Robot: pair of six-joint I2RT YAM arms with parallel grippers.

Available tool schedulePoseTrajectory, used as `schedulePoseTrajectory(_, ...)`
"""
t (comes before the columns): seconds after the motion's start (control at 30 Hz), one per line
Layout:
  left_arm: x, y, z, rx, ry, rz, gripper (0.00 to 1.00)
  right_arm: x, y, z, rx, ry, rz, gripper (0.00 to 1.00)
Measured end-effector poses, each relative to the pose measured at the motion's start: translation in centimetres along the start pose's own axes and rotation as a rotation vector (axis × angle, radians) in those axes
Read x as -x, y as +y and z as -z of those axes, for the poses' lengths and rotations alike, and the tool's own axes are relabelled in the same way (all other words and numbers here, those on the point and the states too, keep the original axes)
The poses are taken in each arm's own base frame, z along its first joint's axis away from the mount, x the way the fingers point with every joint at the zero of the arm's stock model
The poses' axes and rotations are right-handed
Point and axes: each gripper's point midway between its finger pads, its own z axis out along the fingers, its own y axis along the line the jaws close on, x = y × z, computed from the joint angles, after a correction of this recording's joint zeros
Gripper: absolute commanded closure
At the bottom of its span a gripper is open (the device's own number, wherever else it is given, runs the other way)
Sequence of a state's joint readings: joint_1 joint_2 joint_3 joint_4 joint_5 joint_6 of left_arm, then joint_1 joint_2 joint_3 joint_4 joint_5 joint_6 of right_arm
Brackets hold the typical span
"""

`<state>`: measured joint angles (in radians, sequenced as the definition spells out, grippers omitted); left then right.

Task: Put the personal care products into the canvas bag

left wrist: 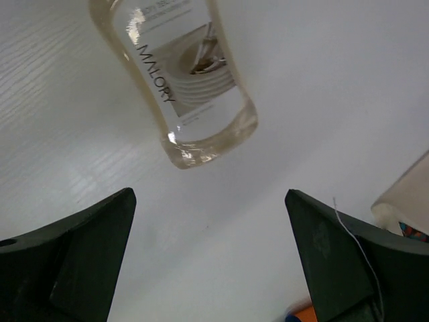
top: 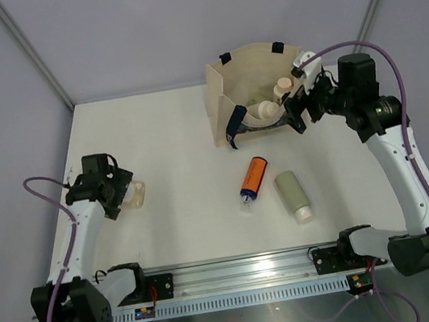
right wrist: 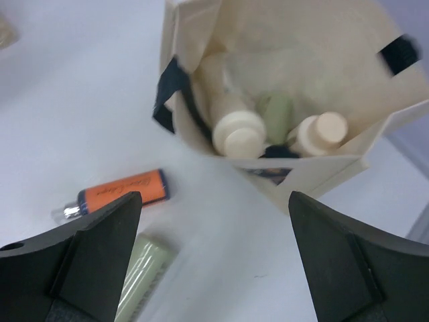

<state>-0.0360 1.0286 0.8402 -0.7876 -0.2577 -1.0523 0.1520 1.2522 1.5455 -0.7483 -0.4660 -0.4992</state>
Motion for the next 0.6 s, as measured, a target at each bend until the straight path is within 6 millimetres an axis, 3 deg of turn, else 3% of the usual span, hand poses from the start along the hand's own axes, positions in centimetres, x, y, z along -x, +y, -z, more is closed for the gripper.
schedulePoseTrajectory(0.17, -0.1, 1.7, -3.2, 0.111, 0.113, 0.100, 0.01, -8.9, 4.8, -1.0, 0.139, 0.099, -0.112, 0.01)
schedulePoseTrajectory(0.3, -0.1, 2.3, -5.7, 0.175, 0.199, 0.165, 0.01, -14.0, 6.5, -1.4, 0.211, 0.140, -0.242, 0.01)
schedulePoseTrajectory(0.43, -0.5, 2.9, -8.6, 0.245, 0.267, 0.189, 0.01, -14.9, 5.3, -0.9, 0.198, 0.101, -0.310, 0.00)
schedulePoseTrajectory(0.6, 0.4, 1.2, -11.5, 0.253, 0.303, 0.173, 0.01, -13.3, 4.9, -0.3, 0.208, 0.022, -0.289, 0.01)
